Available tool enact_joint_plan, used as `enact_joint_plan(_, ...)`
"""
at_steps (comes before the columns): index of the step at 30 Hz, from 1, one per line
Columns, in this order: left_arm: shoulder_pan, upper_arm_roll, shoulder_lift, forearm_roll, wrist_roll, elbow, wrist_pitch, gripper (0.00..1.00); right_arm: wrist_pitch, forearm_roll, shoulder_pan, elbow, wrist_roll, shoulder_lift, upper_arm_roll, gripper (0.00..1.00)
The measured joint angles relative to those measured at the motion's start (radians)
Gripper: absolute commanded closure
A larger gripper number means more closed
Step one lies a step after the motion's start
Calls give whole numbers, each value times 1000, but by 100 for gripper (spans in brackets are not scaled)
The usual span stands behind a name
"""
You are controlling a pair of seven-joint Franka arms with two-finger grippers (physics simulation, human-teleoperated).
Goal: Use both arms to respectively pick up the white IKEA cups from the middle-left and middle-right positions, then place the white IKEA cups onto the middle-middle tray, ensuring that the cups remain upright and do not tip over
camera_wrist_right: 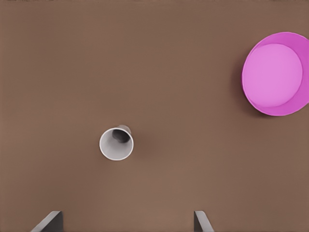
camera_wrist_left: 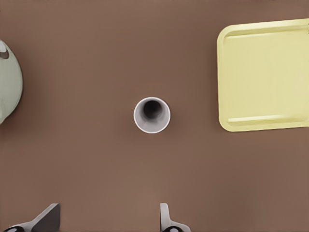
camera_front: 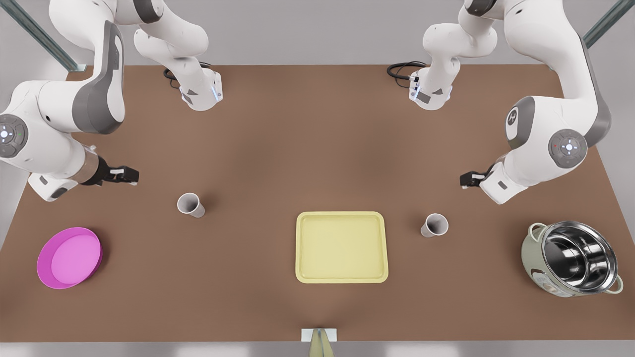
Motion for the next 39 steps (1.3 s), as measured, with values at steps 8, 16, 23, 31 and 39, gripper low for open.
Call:
enact_joint_plan(8,-19,93,307,-18,-3,25,216,0,141,10,49,-174,3,135,11,0)
enact_joint_plan(16,-23,95,314,-39,14,-88,434,0,492,47,19,-529,4,73,11,0)
enact_joint_plan(23,-24,50,317,-77,28,-177,525,0,675,77,-1,-555,8,146,10,0)
enact_joint_plan(31,-20,49,342,-88,38,-205,577,0,728,86,-1,-649,11,85,11,0)
enact_joint_plan(39,-13,61,364,-87,44,-205,603,23,816,110,-1,-717,11,122,11,0)
